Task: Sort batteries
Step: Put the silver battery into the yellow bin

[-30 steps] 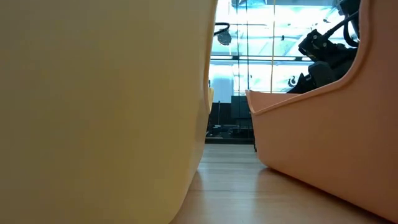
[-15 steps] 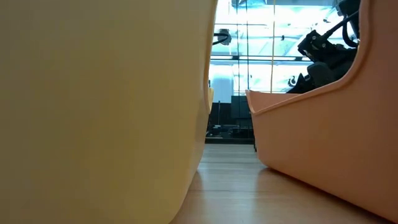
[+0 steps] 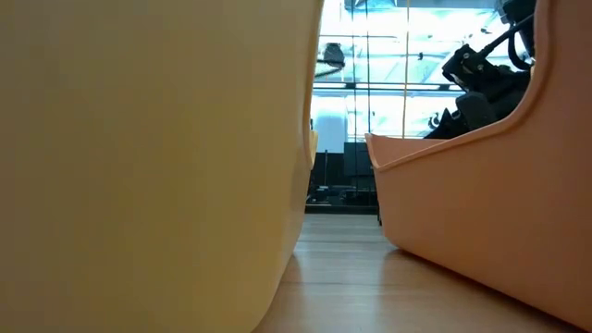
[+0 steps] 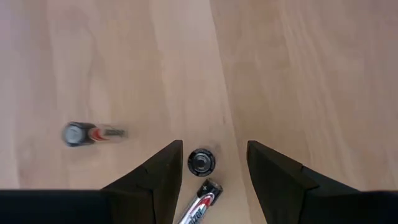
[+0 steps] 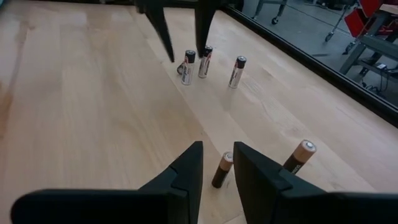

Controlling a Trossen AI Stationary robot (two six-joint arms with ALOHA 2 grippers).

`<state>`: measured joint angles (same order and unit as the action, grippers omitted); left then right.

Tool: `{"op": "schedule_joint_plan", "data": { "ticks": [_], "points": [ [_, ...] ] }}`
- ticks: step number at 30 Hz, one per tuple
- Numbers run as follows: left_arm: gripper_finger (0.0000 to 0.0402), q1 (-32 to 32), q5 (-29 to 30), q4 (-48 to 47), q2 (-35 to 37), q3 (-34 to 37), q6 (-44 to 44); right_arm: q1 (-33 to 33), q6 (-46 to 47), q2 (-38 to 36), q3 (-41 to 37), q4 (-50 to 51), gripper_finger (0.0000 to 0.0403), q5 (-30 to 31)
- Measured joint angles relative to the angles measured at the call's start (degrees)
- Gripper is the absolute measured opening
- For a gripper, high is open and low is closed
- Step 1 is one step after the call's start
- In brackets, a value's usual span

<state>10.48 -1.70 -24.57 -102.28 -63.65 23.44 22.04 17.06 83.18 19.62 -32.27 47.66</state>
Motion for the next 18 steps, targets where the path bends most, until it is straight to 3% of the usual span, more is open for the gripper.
{"op": "schedule_joint_plan", "data": {
  "ticks": [9, 18],
  "points": [
    [0.0189, -0.3, 1.4, -10.7, -7.4, -8.9, 1.5, -0.5, 0.1, 0.0, 0.0, 0.4, 0.0079, -1.4],
    [0.0188, -0.2, 1.8, -11.6, -9.9, -9.7, 2.8, -0.5, 0.1, 0.0, 0.0, 1.2, 0.0079, -1.5]
  ]
}}
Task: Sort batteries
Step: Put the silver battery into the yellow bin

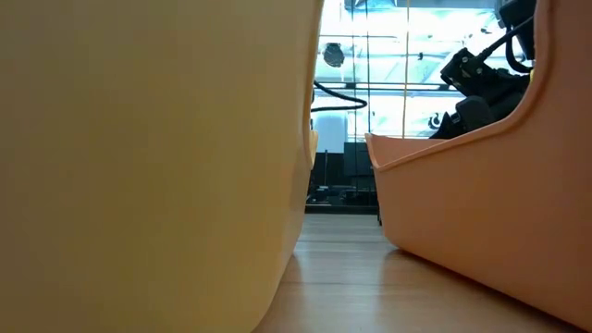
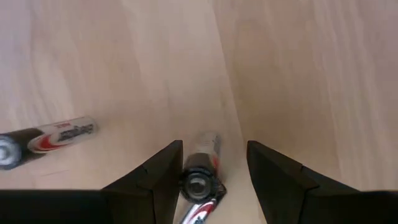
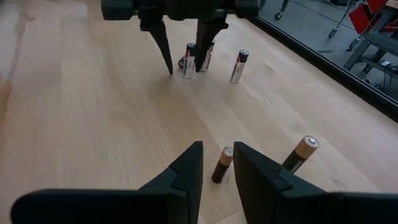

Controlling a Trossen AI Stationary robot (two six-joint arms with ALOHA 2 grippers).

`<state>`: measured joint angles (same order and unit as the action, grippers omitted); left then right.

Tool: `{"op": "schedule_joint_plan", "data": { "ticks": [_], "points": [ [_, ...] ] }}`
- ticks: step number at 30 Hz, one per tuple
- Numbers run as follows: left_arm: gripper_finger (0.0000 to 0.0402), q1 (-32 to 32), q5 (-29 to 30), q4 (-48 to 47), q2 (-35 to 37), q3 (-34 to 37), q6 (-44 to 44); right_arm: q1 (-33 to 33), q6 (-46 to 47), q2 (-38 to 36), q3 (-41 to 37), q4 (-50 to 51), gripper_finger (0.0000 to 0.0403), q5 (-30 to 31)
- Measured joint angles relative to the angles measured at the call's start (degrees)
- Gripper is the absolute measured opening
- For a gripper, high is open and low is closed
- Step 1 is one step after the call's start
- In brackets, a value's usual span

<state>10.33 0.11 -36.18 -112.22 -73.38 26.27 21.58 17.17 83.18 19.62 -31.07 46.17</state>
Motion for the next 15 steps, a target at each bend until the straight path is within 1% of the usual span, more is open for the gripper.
{"op": "schedule_joint_plan", "data": {
  "ticks": [3, 6, 10, 13, 14, 15],
  "points": [
    [0.0177, 0.0, 0.1, 1.3, 0.0, 0.0, 0.0, 0.0, 0.1, 0.0, 0.0, 0.0, 0.0079, 0.0],
    [0.0154, 0.0, 0.1, 1.4, 0.0, 0.0, 0.0, 0.0, 0.0, 0.0, 0.0, -0.1, 0.0079, 0.0],
    [0.0109, 0.0, 0.1, 1.2, 0.0, 0.0, 0.4, 0.0, 0.1, 0.0, 0.0, -0.1, 0.0079, 0.0],
    [0.0062, 0.0, 0.1, 1.0, 0.0, 0.0, 1.8, 0.0, 0.1, 0.0, 0.0, -0.1, 0.0079, 0.0],
    [0.0054, -0.1, -0.1, 0.8, 0.1, 0.0, 2.5, 0.0, 0.1, 0.0, 0.0, -0.1, 0.0079, 0.0],
    [0.0054, -0.2, -0.5, 0.6, 0.1, 0.0, 3.0, 0.0, 0.0, 0.0, 0.0, -0.1, 0.0079, 0.0]
  ]
}}
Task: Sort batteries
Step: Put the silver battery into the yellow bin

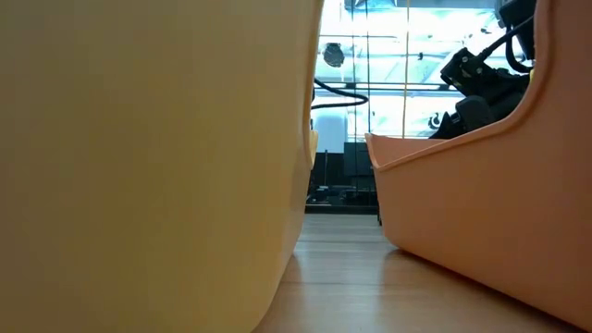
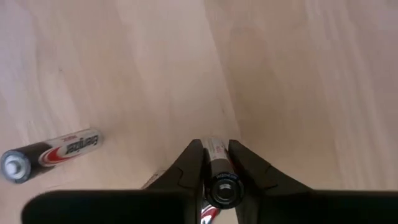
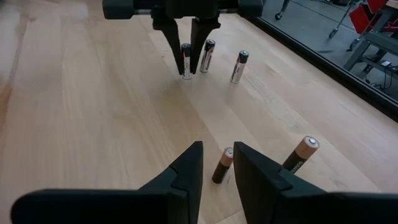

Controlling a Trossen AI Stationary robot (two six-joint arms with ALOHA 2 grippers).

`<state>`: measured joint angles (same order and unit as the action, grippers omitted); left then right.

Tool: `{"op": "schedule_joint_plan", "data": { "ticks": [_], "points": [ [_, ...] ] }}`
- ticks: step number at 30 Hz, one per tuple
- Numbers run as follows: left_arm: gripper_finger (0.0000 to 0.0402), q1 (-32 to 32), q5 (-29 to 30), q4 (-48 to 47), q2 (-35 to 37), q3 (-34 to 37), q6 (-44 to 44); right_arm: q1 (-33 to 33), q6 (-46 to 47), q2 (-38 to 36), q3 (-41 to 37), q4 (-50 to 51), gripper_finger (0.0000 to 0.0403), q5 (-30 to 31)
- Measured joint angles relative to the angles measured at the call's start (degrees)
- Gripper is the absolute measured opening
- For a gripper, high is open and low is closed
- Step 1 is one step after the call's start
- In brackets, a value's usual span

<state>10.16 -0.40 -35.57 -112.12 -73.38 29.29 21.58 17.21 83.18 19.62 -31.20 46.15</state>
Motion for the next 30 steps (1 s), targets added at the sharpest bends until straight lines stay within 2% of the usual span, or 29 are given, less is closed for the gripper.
{"op": "schedule_joint_plan", "data": {
  "ticks": [7, 16, 22, 30],
  "points": [
    [0.0054, -0.1, -0.9, -0.3, 0.1, -0.3, -0.1, 0.0, 0.0, 0.0, 0.0, 0.1, 0.0079, 0.0],
    [0.0054, -1.7, -11.8, -2.7, 0.3, -9.8, -4.0, 0.0, 0.1, 0.0, 0.0, 0.2, 0.0079, 0.3],
    [0.0054, -7.0, -17.5, -7.4, 0.3, -15.2, -5.4, 0.0, 0.1, 0.0, 0.0, 1.3, 0.0079, 0.2],
    [0.0054, -17.7, -18.3, -12.3, 0.3, -16.4, -10.3, 0.0, 0.3, 0.0, 0.0, 1.5, 0.0079, 0.2]
  ]
}}
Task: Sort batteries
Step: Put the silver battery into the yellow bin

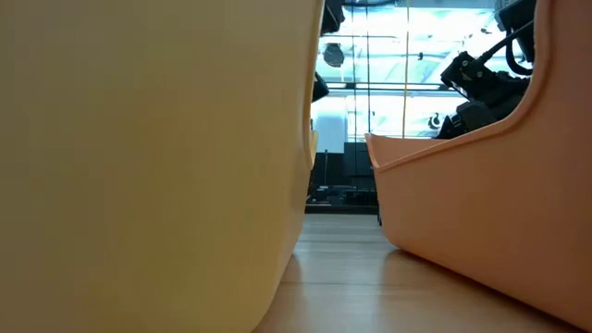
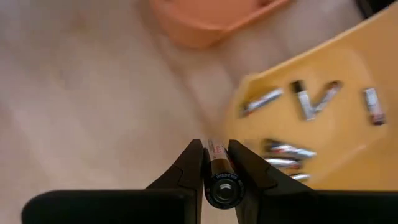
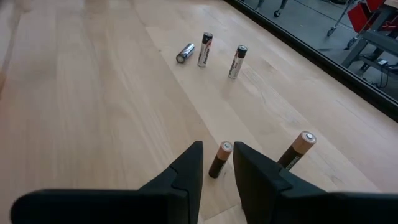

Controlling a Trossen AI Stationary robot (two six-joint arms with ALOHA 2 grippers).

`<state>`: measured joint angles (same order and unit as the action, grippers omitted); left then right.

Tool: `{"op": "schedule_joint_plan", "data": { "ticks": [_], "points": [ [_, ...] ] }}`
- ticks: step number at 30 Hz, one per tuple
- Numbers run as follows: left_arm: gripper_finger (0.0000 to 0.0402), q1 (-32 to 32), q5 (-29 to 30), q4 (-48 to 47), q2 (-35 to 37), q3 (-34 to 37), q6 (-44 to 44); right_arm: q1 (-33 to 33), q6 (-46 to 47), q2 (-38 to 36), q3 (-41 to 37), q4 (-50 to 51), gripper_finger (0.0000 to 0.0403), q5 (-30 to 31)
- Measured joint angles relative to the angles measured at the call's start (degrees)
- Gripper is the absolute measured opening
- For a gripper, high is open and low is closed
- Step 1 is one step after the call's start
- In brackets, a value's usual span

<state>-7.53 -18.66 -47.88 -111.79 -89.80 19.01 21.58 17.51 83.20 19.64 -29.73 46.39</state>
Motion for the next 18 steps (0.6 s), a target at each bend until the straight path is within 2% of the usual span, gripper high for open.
{"op": "schedule_joint_plan", "data": {
  "ticks": [7, 11, 18],
  "points": [
    [0.0054, -7.6, 1.5, 0.8, 0.0, 0.0, -3.0, 0.4, 0.4, 0.0, 0.0, 0.1, 0.0079, 0.0],
    [0.0054, -9.5, 5.0, 0.5, 0.0, 0.0, -3.9, 0.4, 0.9, 0.0, 0.0, 0.0, 0.0079, 0.0],
    [0.0054, -11.5, 5.2, 0.3, -1.6, 0.1, -9.5, 0.2, 1.0, 0.0, 0.0, 0.0, 0.0079, 0.0]
  ]
}}
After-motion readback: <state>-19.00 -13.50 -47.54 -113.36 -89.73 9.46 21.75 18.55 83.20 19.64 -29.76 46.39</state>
